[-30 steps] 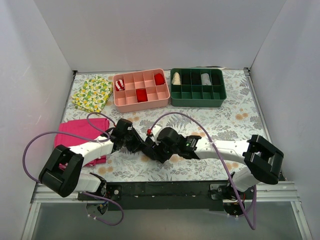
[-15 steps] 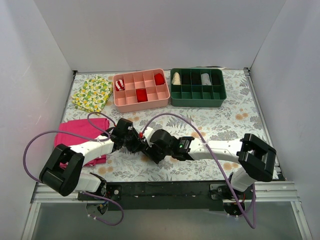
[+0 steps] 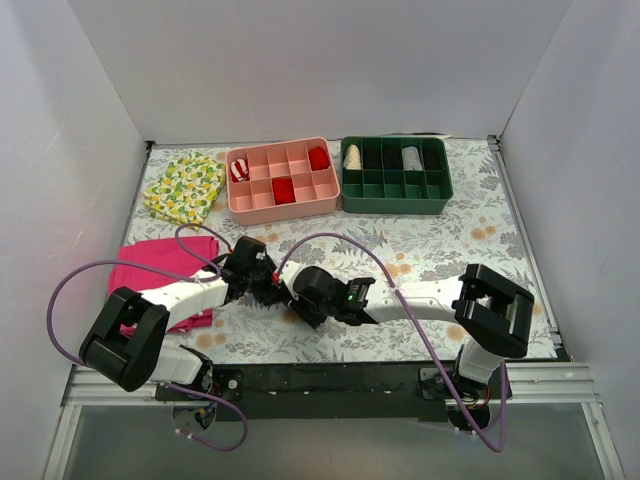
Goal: Roll the underwear
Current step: Roll the underwear to the center of the board.
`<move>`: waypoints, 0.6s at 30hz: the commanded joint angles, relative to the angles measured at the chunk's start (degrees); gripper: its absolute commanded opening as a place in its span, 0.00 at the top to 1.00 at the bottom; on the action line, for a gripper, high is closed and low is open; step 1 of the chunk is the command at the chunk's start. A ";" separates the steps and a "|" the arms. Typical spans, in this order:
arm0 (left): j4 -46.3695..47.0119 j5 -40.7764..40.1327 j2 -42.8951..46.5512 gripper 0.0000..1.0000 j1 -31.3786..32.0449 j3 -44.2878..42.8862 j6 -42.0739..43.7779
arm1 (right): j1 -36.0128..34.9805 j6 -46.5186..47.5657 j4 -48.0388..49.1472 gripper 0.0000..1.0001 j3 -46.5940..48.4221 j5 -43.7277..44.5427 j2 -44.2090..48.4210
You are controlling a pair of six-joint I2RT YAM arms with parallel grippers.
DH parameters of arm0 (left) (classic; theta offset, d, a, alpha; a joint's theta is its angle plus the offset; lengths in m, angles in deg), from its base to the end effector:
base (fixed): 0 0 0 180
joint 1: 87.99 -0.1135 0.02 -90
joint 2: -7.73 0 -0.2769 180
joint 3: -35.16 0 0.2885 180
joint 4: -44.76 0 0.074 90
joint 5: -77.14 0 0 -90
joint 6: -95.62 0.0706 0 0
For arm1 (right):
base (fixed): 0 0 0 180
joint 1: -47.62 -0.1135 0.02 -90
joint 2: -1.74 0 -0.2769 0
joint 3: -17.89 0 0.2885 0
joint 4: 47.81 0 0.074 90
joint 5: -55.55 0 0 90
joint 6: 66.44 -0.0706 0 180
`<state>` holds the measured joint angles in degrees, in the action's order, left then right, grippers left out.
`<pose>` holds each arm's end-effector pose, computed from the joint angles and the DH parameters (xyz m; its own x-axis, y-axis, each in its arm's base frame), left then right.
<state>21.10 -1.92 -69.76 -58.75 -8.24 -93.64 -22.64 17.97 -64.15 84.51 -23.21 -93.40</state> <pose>0.2338 -0.1462 0.1009 -0.4418 -0.8632 0.2443 -0.8197 0.2778 -0.5008 0.1480 0.3717 0.1505 -0.3225 -0.6158 -0.7189 -0.8491 0.5238 -0.0678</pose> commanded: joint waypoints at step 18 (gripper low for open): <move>-2.22 -2.94 4.19 0.32 -1.02 -1.12 3.20 | 8.19 -10.23 11.62 0.96 -6.27 -21.51 0.83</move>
<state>21.66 -2.14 -68.25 -59.04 -8.50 -91.72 -17.87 12.88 -56.48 80.86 -33.46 -93.09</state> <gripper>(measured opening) 0.653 0.177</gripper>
